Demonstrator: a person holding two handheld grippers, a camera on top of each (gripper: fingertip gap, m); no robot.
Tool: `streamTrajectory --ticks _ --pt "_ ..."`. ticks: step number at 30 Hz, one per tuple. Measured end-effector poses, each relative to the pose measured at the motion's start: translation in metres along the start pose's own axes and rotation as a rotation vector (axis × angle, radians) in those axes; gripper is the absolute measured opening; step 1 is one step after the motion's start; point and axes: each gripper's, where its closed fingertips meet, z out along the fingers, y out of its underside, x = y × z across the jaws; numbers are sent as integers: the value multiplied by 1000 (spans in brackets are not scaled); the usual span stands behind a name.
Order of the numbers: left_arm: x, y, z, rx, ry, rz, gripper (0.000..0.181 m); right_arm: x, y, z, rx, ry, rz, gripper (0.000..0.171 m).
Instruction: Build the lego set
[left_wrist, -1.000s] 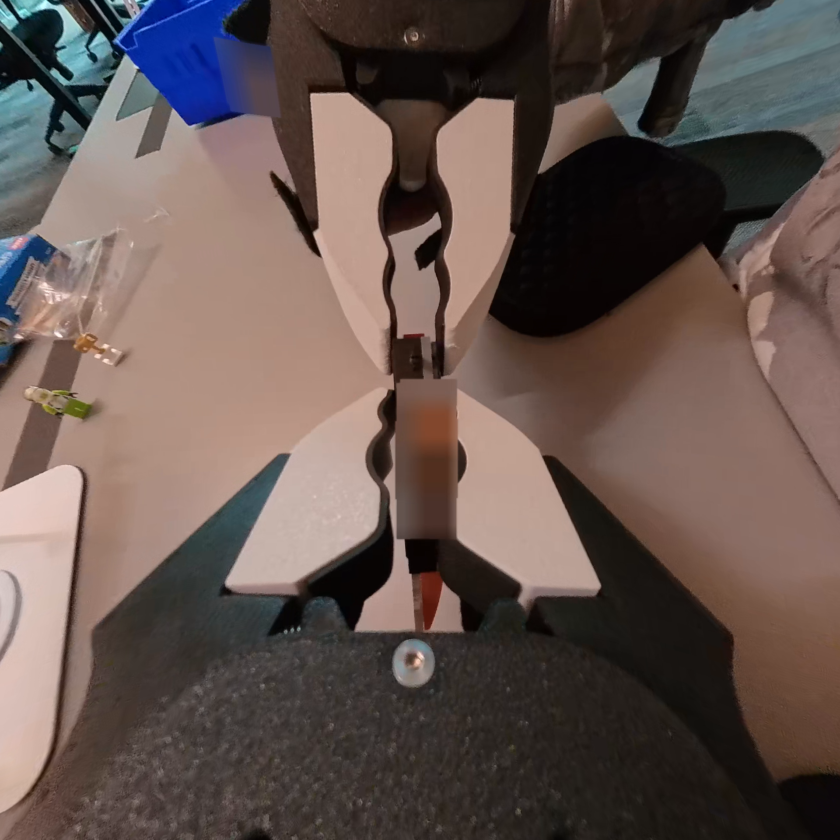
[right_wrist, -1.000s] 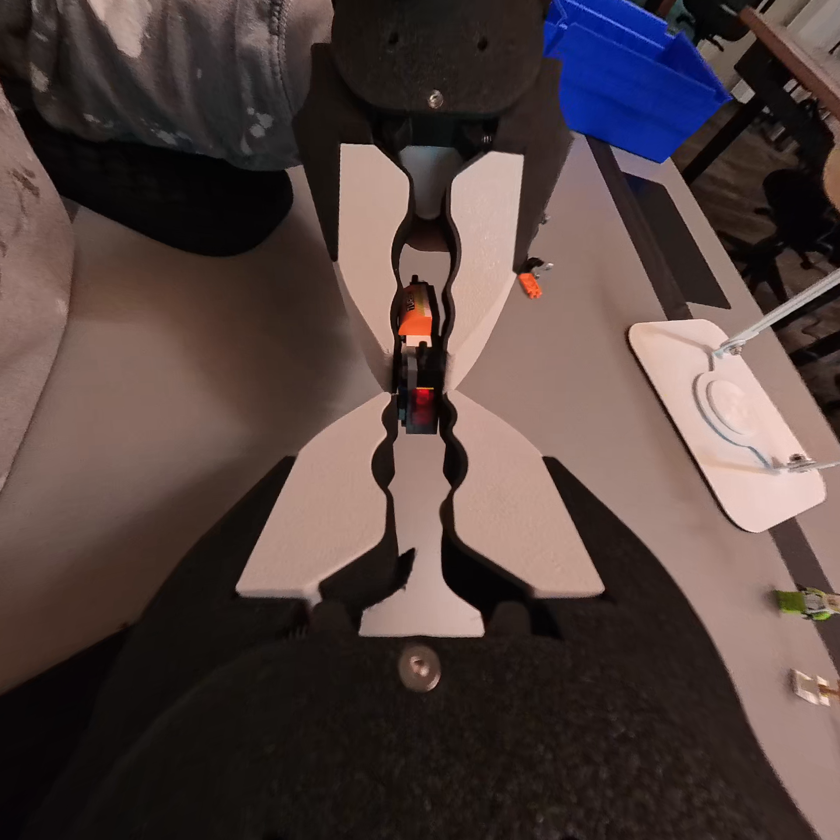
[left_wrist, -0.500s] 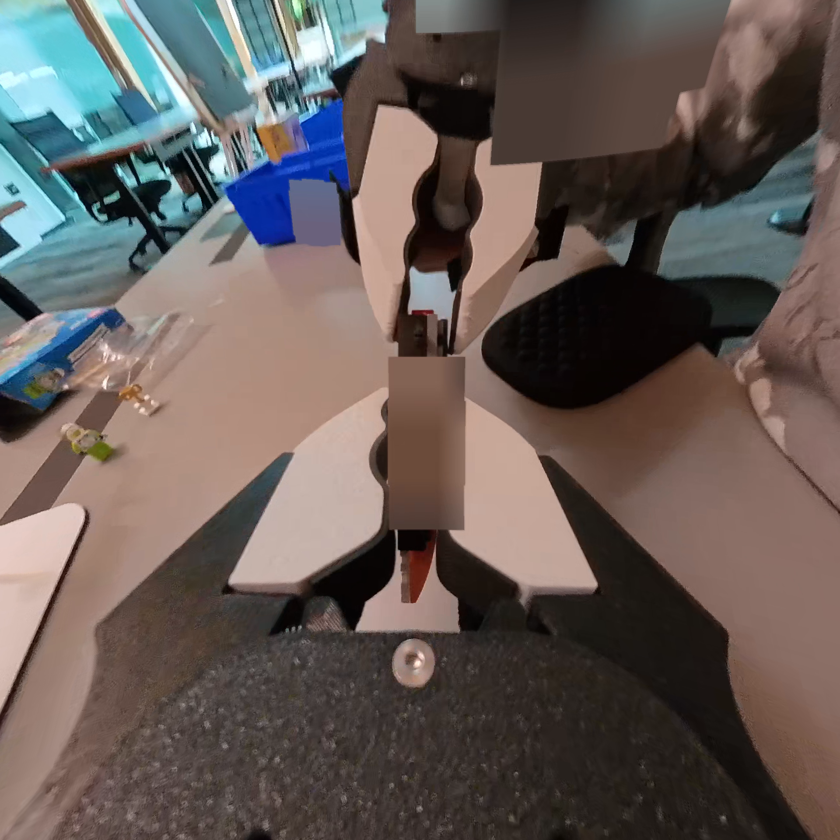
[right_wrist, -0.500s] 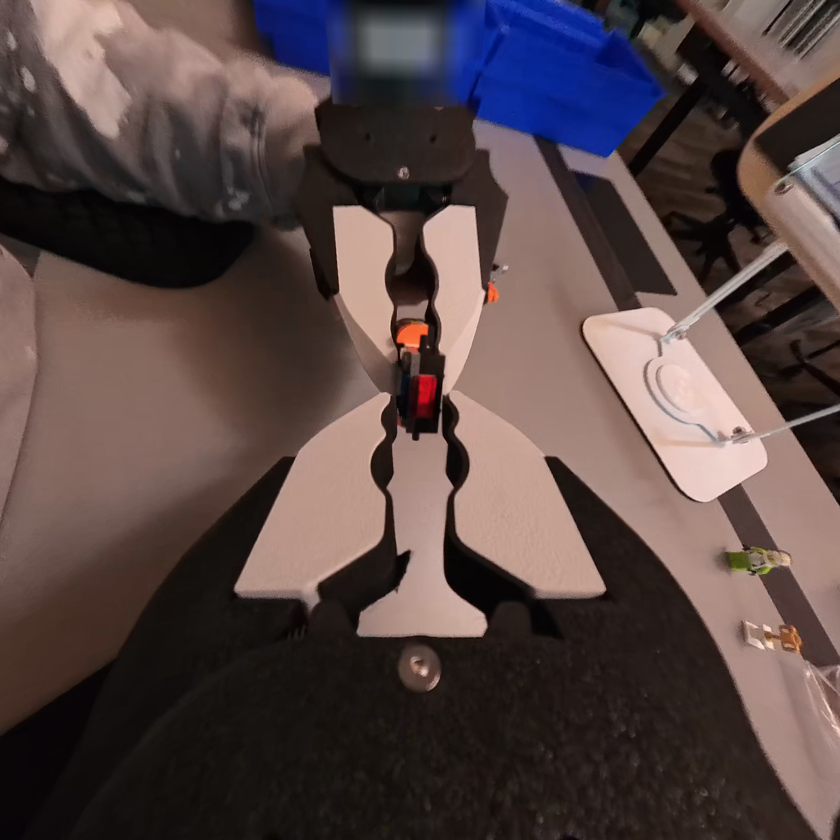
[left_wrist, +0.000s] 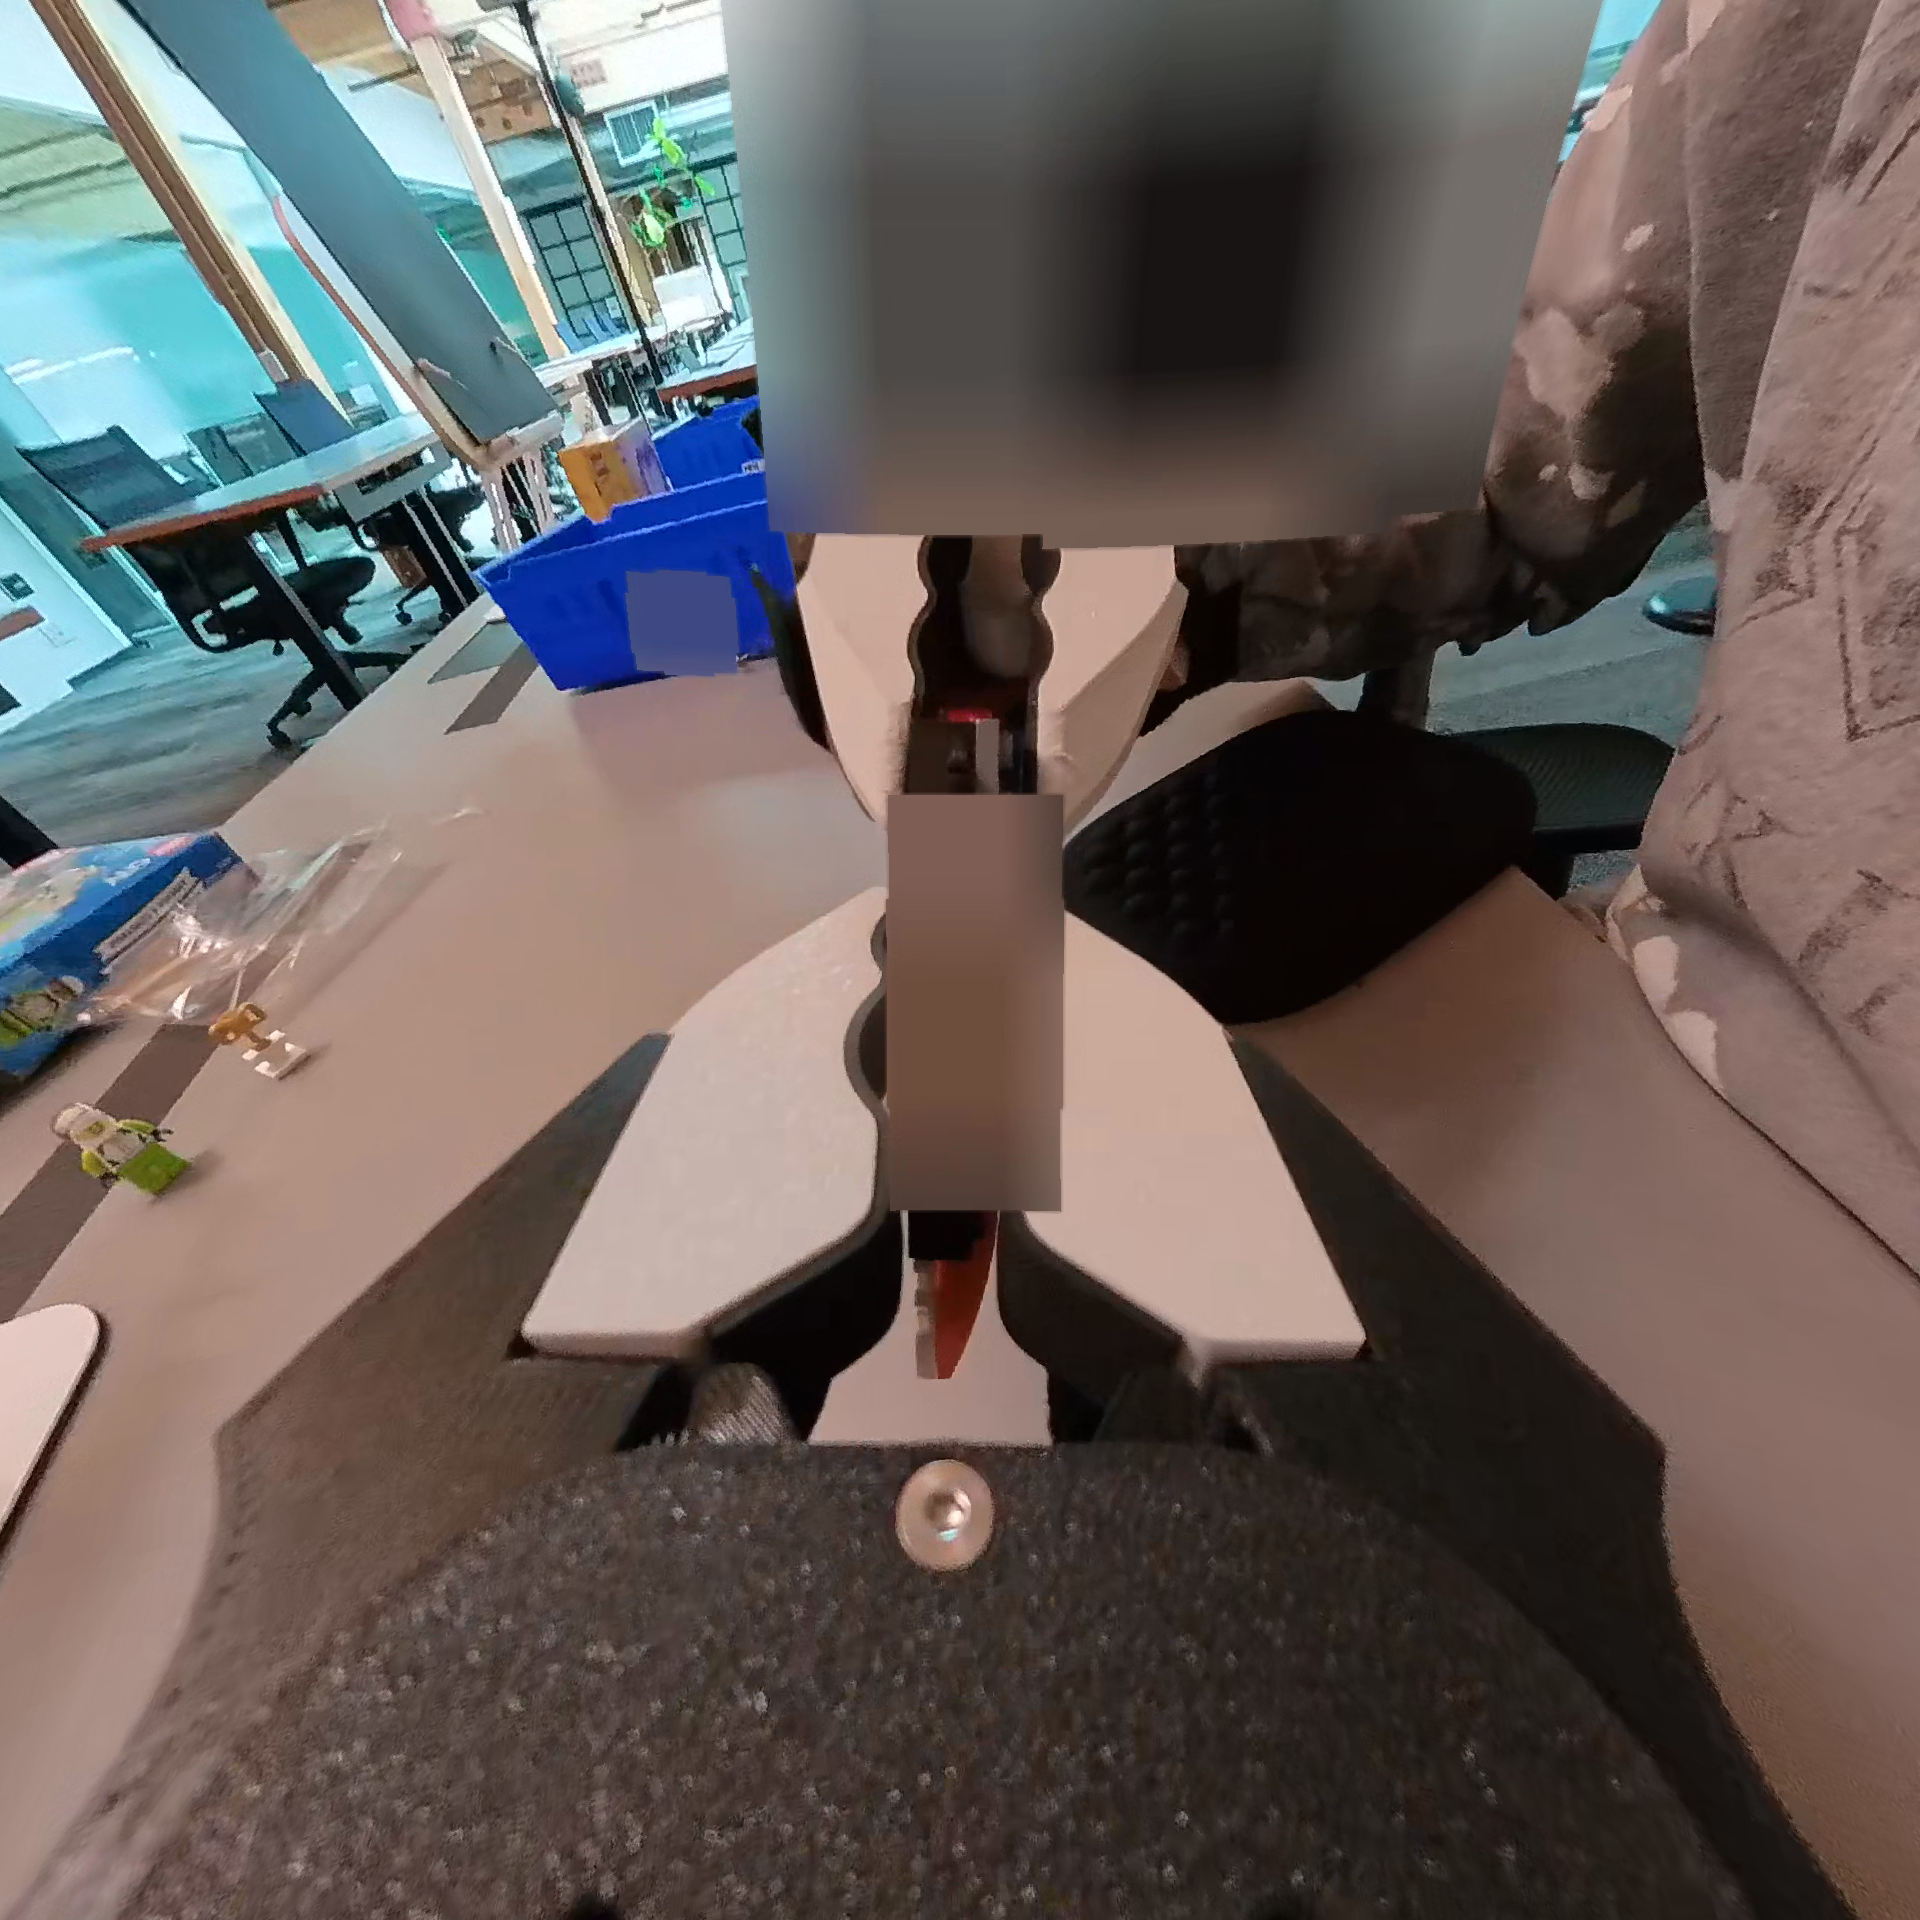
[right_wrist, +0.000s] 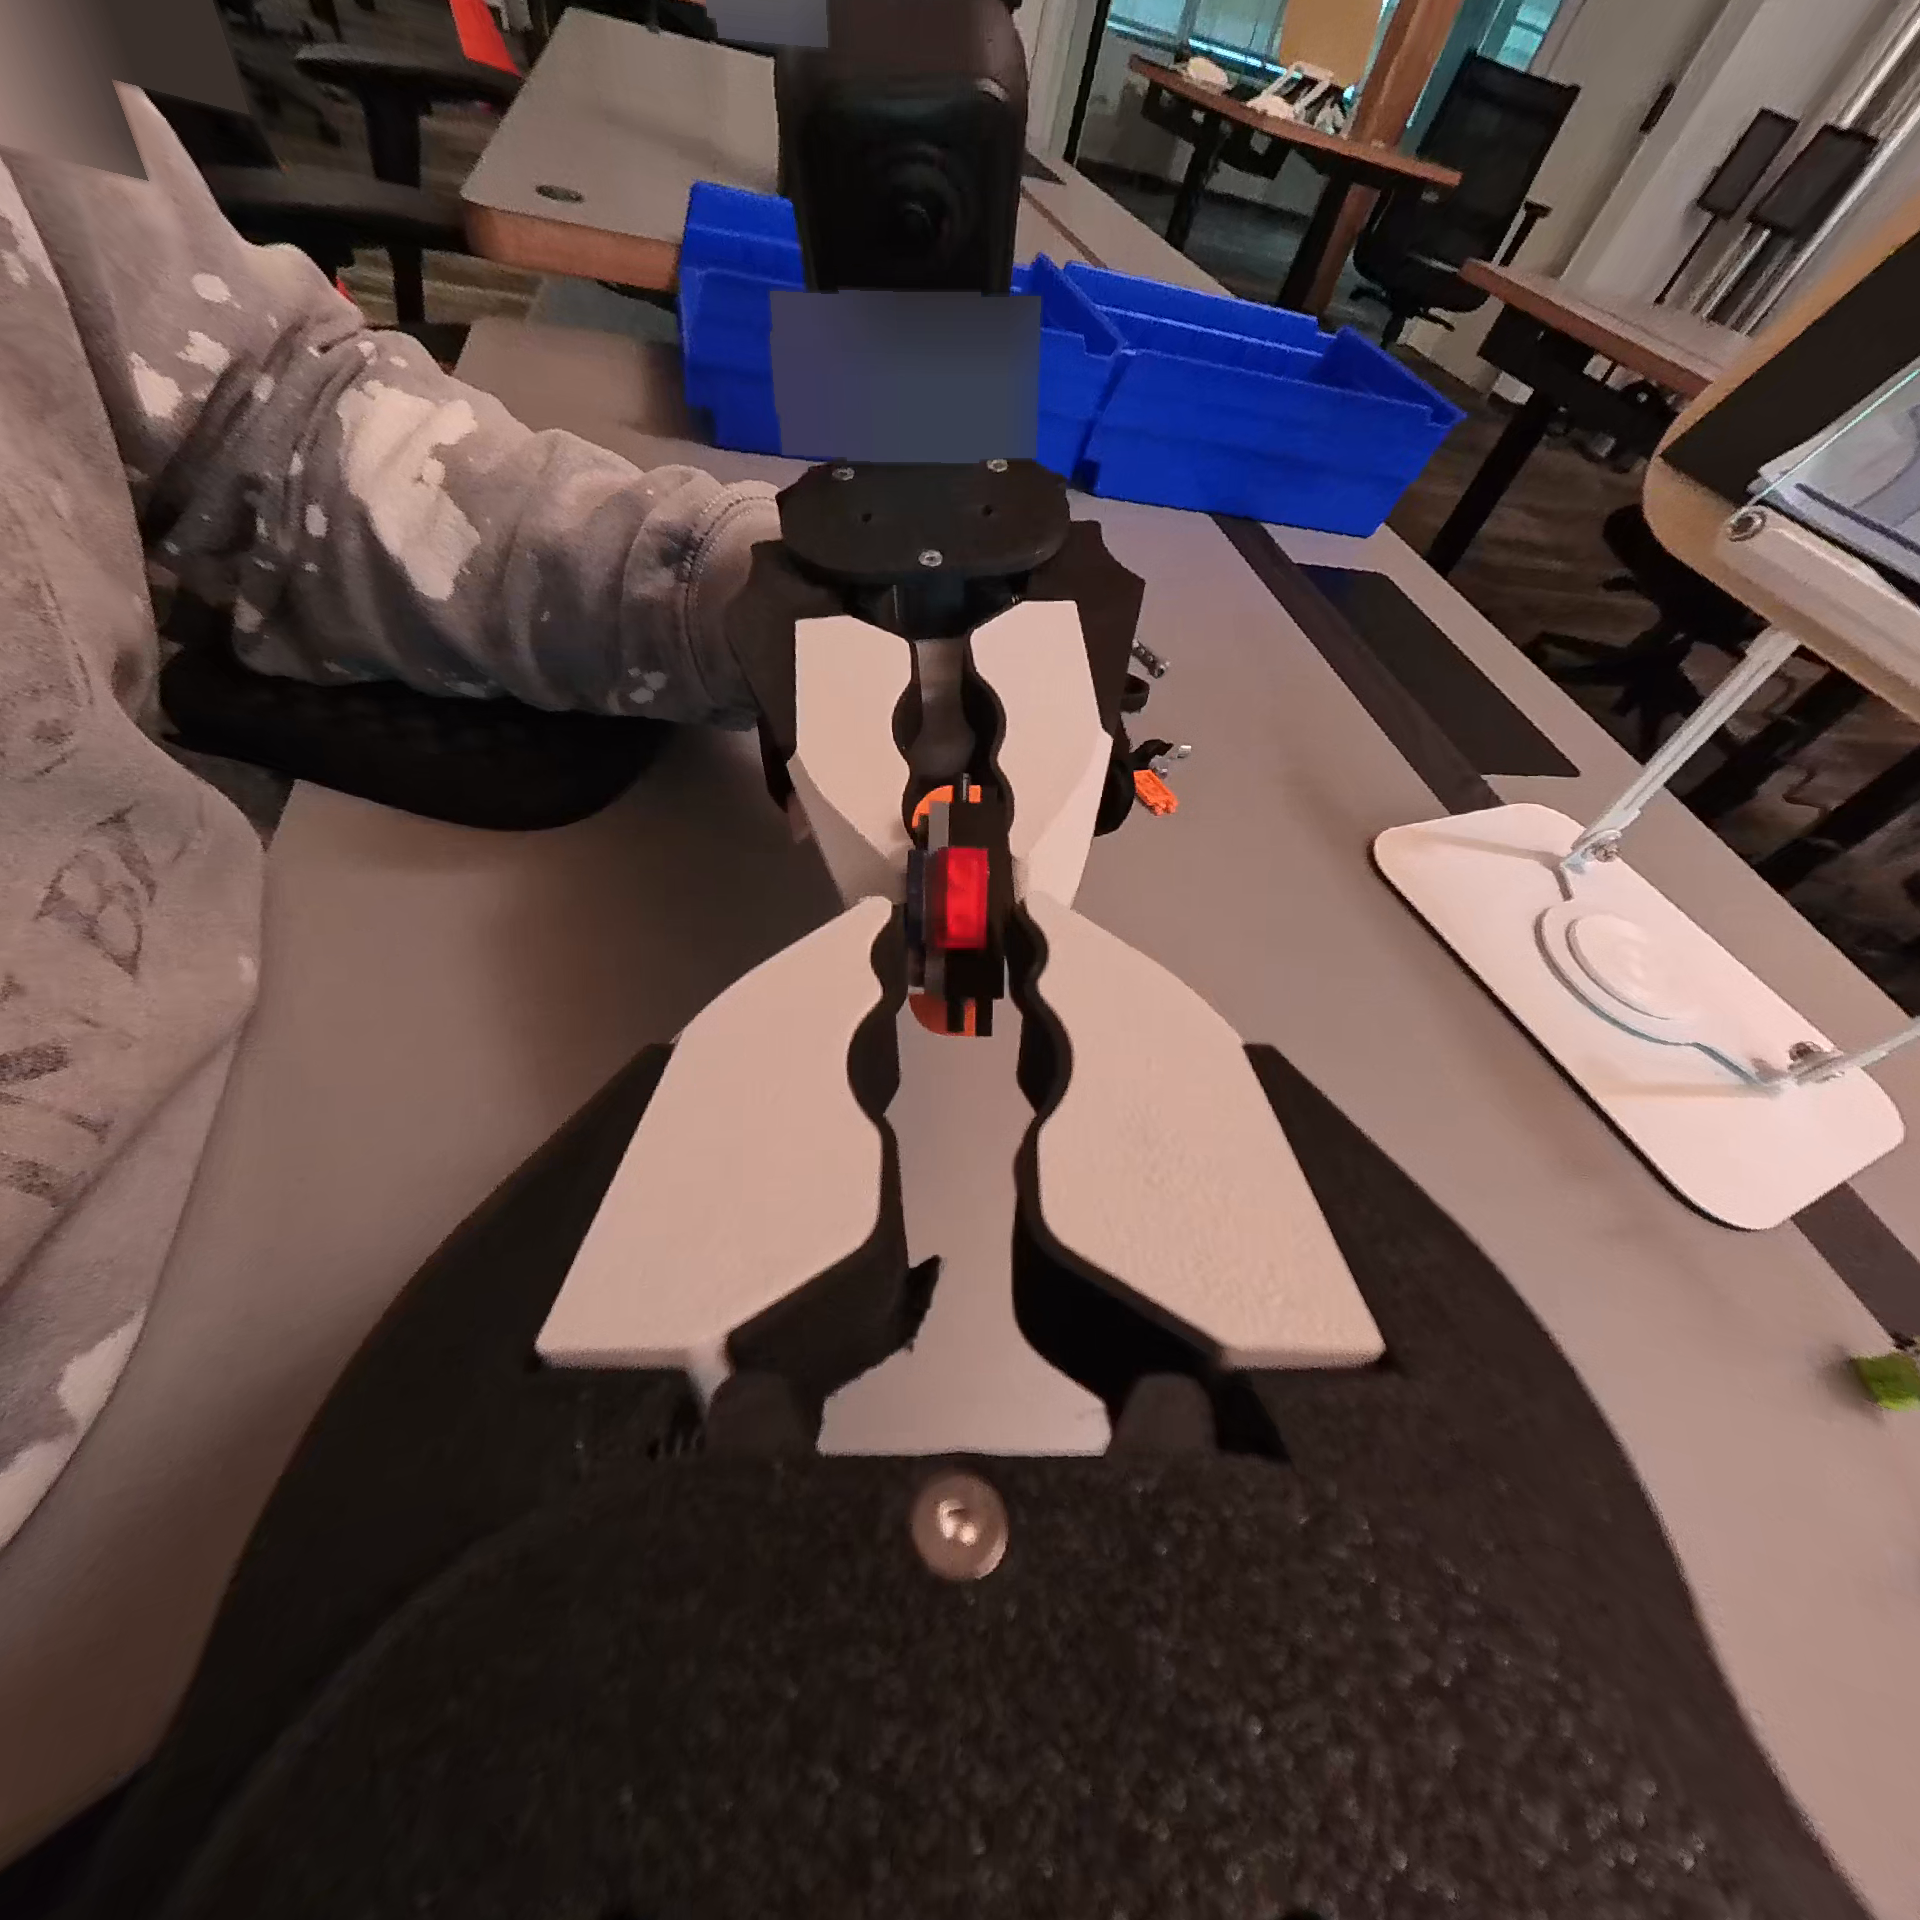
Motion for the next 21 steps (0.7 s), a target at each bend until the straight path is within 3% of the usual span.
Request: streamTrajectory --ticks 10,21 --pt "-3 10 -1 -61 8 -116 19 6 14 5 -1 -26 130 18" --pt "-3 10 0 7 69 -280 20 10 15 5 91 -47 214 18"
